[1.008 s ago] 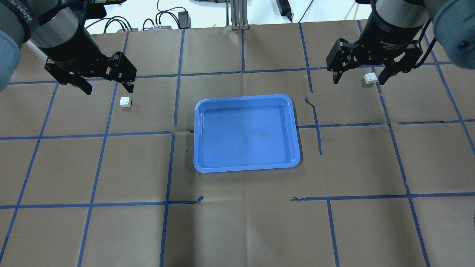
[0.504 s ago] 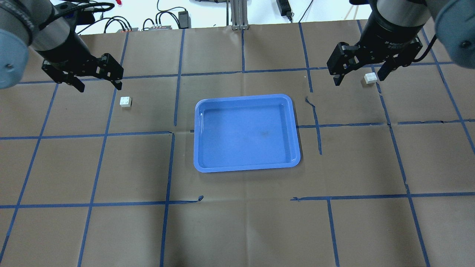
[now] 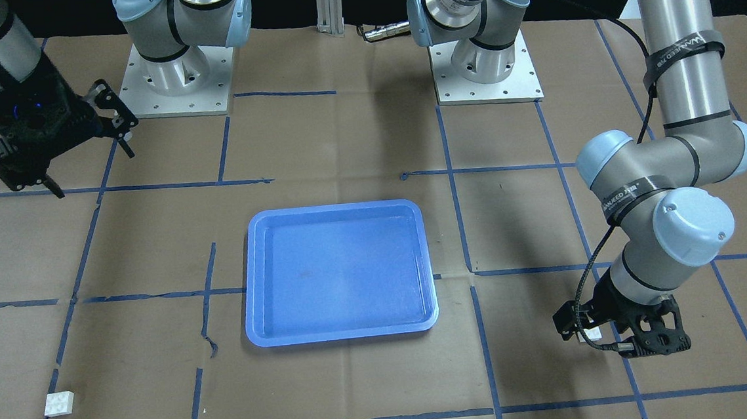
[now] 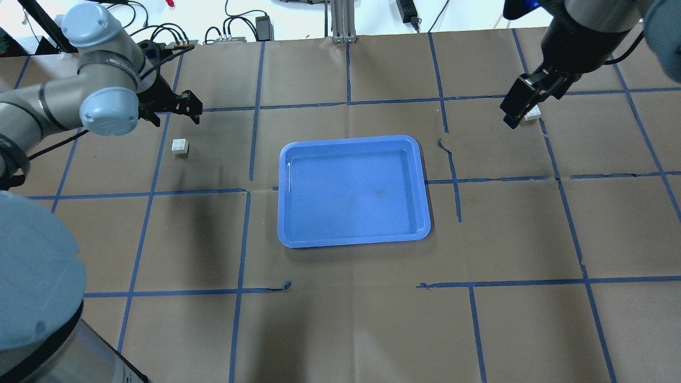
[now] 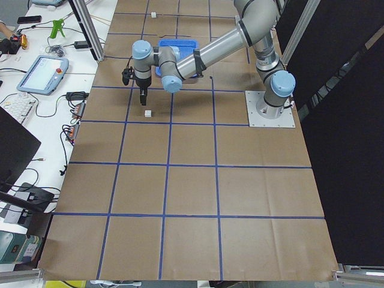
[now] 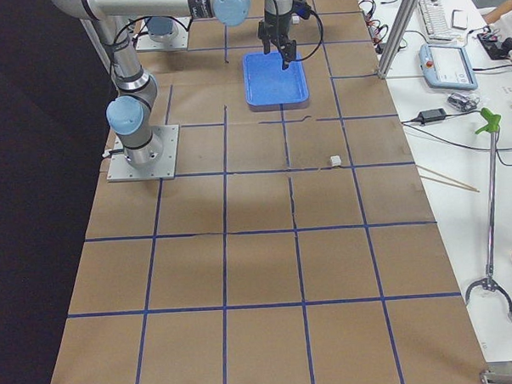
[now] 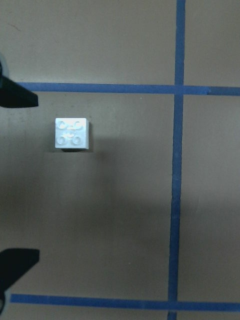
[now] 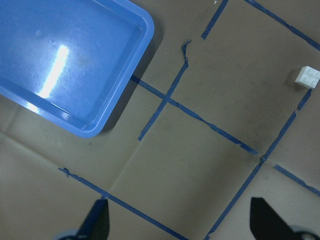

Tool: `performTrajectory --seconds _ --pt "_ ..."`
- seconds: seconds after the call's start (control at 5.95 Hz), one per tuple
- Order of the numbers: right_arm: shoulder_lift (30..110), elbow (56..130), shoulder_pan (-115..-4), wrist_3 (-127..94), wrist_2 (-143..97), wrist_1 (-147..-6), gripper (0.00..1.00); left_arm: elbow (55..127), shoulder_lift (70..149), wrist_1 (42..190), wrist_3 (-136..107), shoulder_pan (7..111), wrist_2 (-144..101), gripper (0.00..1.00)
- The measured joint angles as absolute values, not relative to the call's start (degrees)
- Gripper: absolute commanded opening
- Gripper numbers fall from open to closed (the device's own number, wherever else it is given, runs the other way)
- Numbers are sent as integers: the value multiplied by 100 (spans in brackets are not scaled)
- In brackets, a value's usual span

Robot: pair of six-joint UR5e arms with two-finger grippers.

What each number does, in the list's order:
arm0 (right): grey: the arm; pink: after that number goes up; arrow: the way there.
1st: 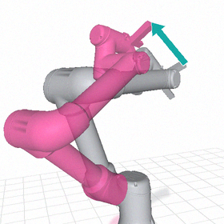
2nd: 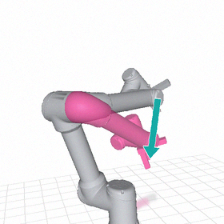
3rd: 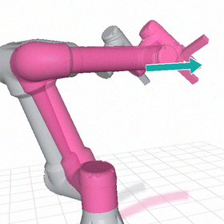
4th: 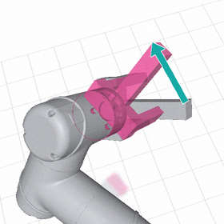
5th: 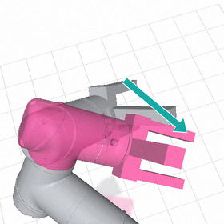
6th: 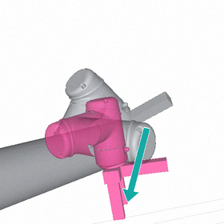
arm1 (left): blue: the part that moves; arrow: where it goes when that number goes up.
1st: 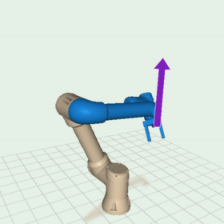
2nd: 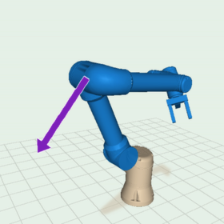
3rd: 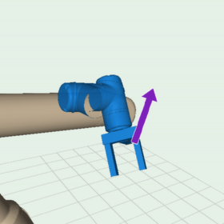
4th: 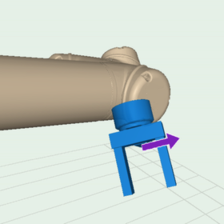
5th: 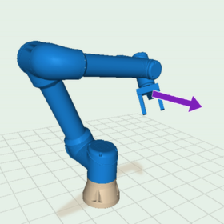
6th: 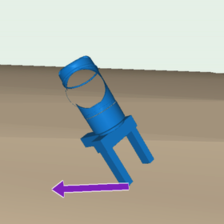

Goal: Assemble white blocks and place on blue tray

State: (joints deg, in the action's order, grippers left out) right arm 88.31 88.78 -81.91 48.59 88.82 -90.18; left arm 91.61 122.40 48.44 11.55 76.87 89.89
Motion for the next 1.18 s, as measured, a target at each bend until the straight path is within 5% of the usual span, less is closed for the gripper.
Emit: performTrajectory --seconds 0.17,0.5,0.67,0.84,1.18 --pt "8629 8799 -7982 6166 8886 -9149 100 9189 12473 4607 1291 7625 8991 99" --pt "8112 8394 -7613 8354 8893 -9385 100 9281 12616 4525 1567 7593 8998 77" --pt "7731 8001 -7424 9289 8871 -9392 99 9320 12598 4542 1790 7589 9002 58" --pt "7279 7508 -7324 10259 8860 -9391 99 9336 12562 4574 1931 7586 9006 57" --pt "6200 6268 -7255 11727 8845 -9365 100 9340 12516 4638 2024 7550 9002 23"
